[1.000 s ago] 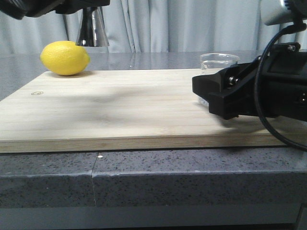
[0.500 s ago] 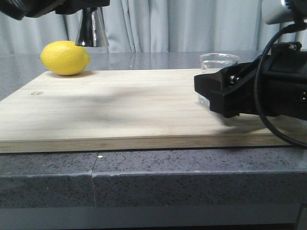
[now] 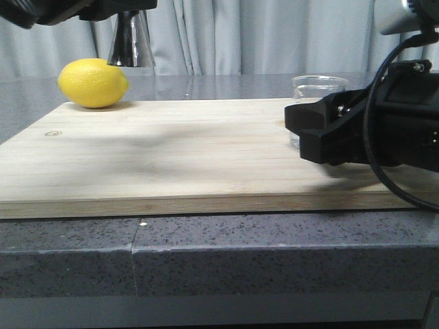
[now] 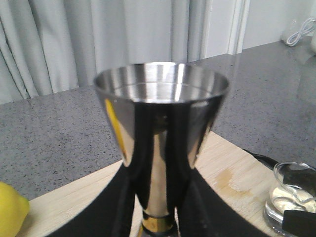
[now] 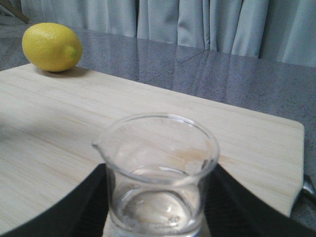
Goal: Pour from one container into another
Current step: 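Reach the right gripper to the glass beaker and grasp it, then lift the beaker with the right gripper over the held jigger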
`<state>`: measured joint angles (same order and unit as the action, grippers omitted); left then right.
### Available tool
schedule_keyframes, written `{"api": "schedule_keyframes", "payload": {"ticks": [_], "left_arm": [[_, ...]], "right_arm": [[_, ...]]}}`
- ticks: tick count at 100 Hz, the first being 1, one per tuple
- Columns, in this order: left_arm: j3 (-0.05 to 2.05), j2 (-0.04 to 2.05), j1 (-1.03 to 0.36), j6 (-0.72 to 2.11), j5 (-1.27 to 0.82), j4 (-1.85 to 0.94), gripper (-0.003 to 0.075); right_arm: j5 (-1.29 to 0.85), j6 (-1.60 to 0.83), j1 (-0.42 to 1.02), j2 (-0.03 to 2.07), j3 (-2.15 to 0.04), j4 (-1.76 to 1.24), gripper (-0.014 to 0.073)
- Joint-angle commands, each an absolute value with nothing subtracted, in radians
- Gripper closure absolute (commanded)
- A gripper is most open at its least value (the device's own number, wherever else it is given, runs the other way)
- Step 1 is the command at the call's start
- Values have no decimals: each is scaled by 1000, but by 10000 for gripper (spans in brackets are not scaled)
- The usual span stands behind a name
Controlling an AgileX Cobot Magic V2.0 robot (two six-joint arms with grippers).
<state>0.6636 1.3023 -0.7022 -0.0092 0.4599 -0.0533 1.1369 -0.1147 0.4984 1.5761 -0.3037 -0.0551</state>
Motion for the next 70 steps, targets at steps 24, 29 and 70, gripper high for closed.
{"api": "schedule_keyframes", "payload": {"ticks": [24, 29, 70], "left_arm": [[691, 1268, -713, -14, 545, -52, 657], [691, 1268, -713, -14, 543, -52, 657], [691, 1268, -751, -38, 504, -47, 657]], "right_arm": [[1310, -122, 491, 1555, -324, -56, 329], [1317, -122, 491, 1555, -324, -56, 328], [1154, -122, 491, 1400, -405, 7, 329]]}}
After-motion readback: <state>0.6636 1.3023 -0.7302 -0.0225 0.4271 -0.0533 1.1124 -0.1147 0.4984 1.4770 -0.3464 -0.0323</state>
